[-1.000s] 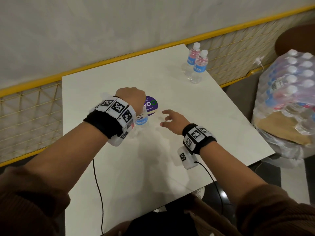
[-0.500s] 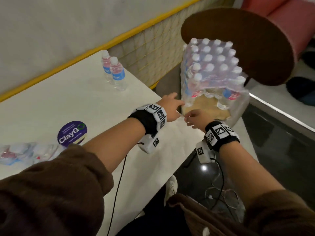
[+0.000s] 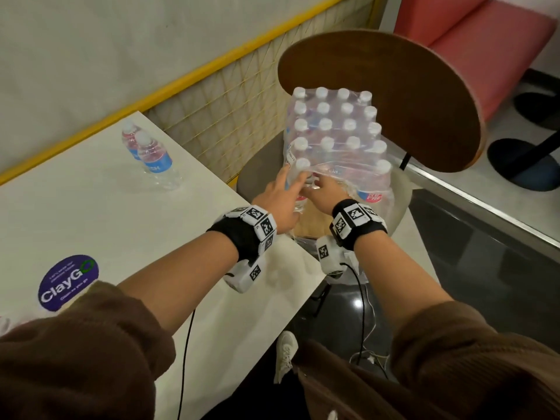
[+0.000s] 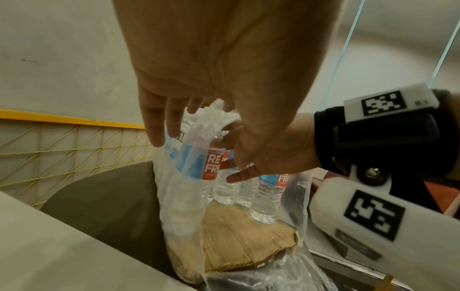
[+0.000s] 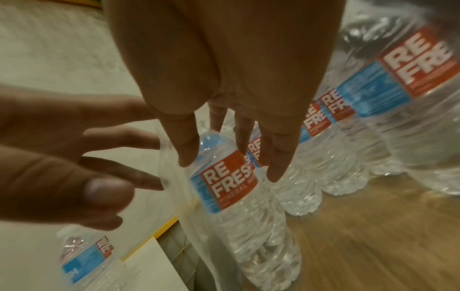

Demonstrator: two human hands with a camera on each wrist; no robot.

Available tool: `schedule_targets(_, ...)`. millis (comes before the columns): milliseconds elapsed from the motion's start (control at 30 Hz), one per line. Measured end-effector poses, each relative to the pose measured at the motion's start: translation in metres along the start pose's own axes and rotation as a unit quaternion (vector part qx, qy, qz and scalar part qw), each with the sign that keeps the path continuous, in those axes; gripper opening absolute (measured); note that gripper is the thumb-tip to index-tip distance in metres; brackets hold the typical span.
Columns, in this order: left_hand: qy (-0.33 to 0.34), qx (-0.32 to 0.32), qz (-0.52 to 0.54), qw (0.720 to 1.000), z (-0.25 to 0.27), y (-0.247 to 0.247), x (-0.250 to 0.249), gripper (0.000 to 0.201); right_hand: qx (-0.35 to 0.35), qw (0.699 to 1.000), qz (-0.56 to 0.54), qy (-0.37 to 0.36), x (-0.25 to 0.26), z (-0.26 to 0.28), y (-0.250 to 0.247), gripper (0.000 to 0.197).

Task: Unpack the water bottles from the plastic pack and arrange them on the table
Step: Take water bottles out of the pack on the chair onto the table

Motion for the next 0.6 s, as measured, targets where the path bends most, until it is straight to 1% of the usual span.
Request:
schedule_targets(67,-0.004,-0.001,0.004,1.000,-0.003,0.000,-0.001,0.084,0.006,1.000,-0.015,-0.006,0.001,-0.002,0.005,0.032)
schedule_targets(167,-0.003,-0.007,0.002,1.000,-0.008,0.003,-0.002,0.089,-0.020,0.999,-0.033,-0.013,-0.001,-0.006,0.002,0.031)
schedule_targets(200,-0.002,-0.009,0.001,1.000,-0.010,0.004,-0.002,0.091,-0.026,0.999,-0.032,-0.013,-0.003,-0.007,0.000,0.034)
schedule_targets(267,-0.004,-0.009,0.006,1.000,-0.015,0.006,-0.003,0.096,-0.032,0.999,-0.029,-0.004,-0.010,-0.008,-0.004,0.051)
schedule_targets(300,-0.005,-0.008,0.015,1.000,-0.017,0.008,-0.005,0.099,-0.035,0.999,-0.036,-0.001,-0.014,-0.008,-0.006,0.055)
schedule_targets(367,-0.010,-0.005,0.042,0.999,-0.024,0.010,-0.008,0.108,-0.042,0.998,-0.040,-0.015,-0.022,-0.002,-0.008,0.053)
schedule_targets(433,-0.015,0.008,0.058,0.998,-0.030,0.014,-0.012,0.116,-0.025,0.999,-0.021,-0.031,-0.028,0.006,-0.009,0.053)
schedule_targets(467,-0.013,0.016,0.063,0.998,-0.032,0.016,-0.013,0.117,-0.005,0.999,-0.037,-0.024,-0.030,0.010,-0.009,0.055)
schedule_targets(500,-0.011,0.021,0.066,0.998,-0.034,0.017,-0.016,0.115,0.011,0.997,-0.076,-0.013,-0.035,0.011,-0.010,0.058)
schedule_targets(533,-0.009,0.018,0.070,0.997,-0.034,0.019,-0.018,0.108,0.023,0.993,-0.116,0.002,-0.040,0.012,-0.012,0.061)
schedule_targets(600,-0.012,-0.007,0.088,0.996,-0.035,0.022,-0.018,0.087,0.020,0.982,-0.185,0.042,-0.050,0.011,-0.021,0.062)
Point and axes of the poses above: each hand's wrist, its own z-axis away from the middle knuckle, its own y-axis out of the palm, x = y × z, the point moved 2 cm from there along -z, towards the middle knuckle, and after that the axes turned 11 degrees about -x, right-handed, at the moved point
